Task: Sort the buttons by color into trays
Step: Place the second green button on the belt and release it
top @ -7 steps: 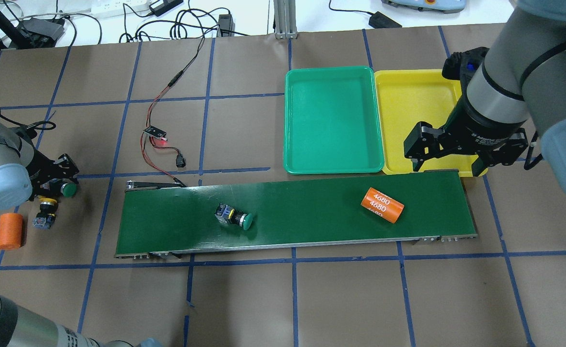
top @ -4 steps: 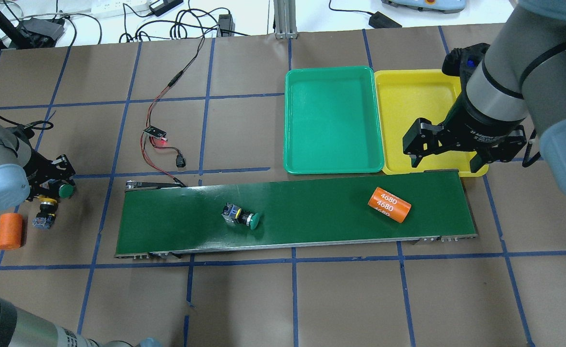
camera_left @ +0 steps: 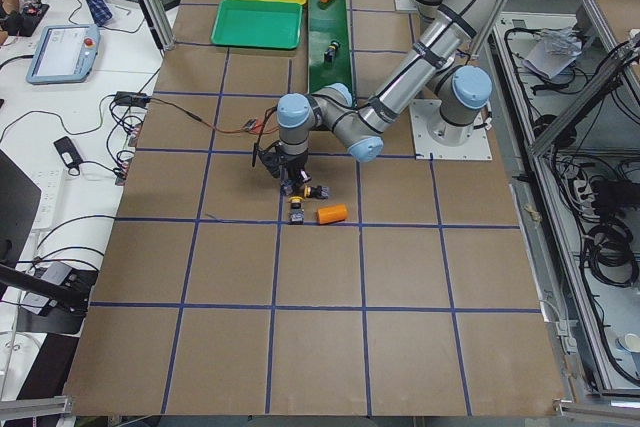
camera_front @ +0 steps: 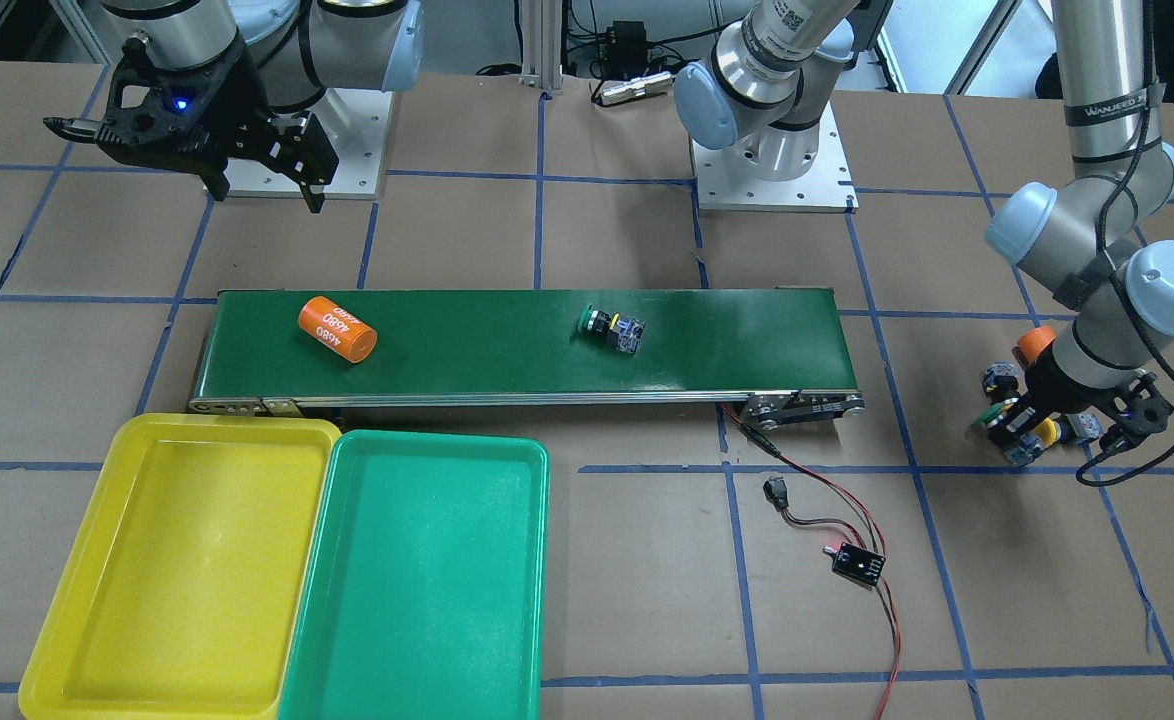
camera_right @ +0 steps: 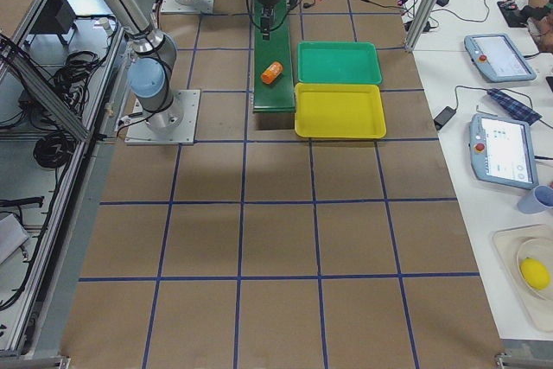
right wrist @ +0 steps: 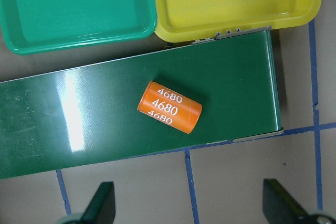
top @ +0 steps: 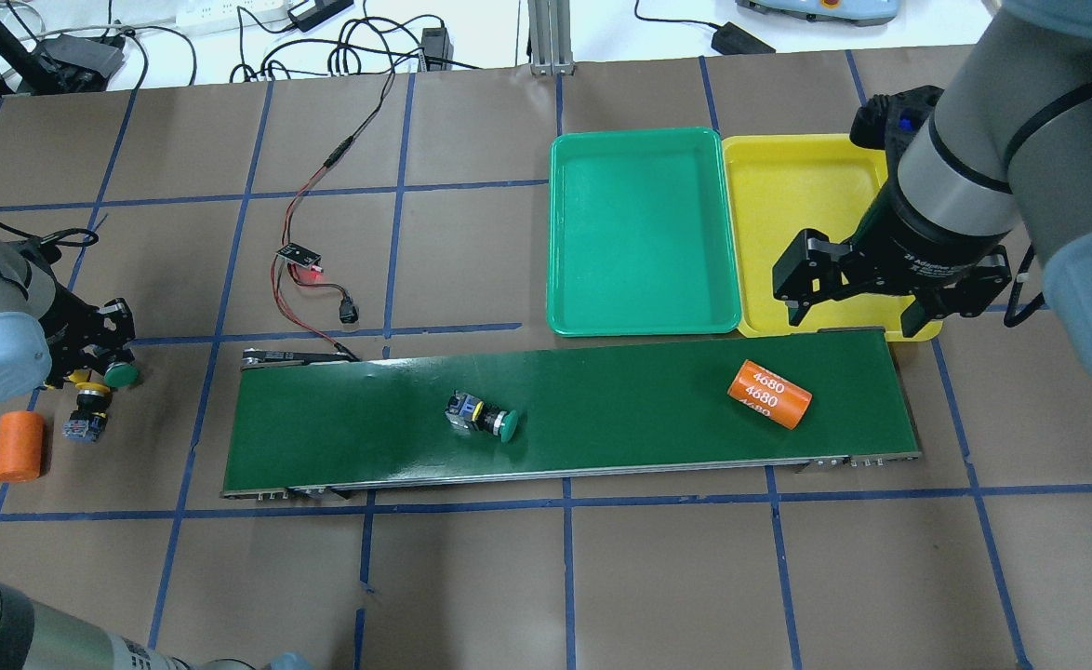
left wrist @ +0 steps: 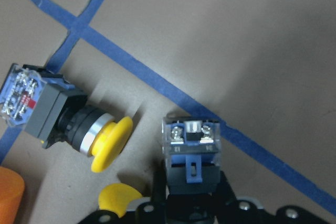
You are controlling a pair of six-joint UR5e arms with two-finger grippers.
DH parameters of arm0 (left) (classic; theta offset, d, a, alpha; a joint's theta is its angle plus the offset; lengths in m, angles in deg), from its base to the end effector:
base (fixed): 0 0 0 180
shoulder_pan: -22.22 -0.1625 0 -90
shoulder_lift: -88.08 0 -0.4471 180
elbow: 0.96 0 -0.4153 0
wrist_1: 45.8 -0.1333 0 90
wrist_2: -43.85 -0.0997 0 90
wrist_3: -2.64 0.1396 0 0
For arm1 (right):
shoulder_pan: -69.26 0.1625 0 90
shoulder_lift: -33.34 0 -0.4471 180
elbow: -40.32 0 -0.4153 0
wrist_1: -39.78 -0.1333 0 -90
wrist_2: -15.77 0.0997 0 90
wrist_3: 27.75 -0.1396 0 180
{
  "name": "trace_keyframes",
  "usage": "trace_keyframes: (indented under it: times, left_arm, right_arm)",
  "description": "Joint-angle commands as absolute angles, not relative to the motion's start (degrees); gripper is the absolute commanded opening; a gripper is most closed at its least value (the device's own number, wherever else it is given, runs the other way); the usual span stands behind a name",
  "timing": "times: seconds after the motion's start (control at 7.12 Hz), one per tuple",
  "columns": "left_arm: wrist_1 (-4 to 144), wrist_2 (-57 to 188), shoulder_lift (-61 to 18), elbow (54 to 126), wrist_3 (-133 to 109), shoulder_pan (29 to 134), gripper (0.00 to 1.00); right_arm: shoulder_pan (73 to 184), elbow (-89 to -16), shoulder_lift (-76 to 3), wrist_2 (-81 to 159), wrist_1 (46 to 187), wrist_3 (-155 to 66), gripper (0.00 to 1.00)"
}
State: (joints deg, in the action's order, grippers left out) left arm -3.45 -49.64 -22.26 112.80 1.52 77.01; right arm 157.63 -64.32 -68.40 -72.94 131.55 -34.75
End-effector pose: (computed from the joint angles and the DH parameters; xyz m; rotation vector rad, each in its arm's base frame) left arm 0.2219 -0.5310 0.1598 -0.9581 2.9109 -0.0634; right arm 0.1244 -0.4244 0.4377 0.2351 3.1110 0.0324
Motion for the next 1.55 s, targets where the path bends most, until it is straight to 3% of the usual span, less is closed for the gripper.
trace_keyframes:
  times: [0.0, 0.7, 1.26, 1.4]
  left_arm:
    - [1.9, -49.5, -18.8, 112.5, -4.4, 78.9, 0.08]
    - [21.1, -47.9, -2.6, 114.3, -51.5, 100.8, 0.08]
    - [19.9, -47.7, -3.7, 117.4, -83.6, 119.4, 0.11]
    - [18.5, -47.9, -4.5, 118.0, -82.4, 119.3, 0.65]
  right_arm:
    - [157.6, -64.3, -68.3, -72.9, 132.1, -34.7, 1.0]
    - [157.7, -64.4, -68.3, -72.9, 131.5, -34.8, 1.0]
    - [158.0, -64.8, -69.7, -73.0, 131.2, -42.6, 1.0]
    - [158.2, -64.8, -69.8, -72.7, 131.3, -49.6, 1.0]
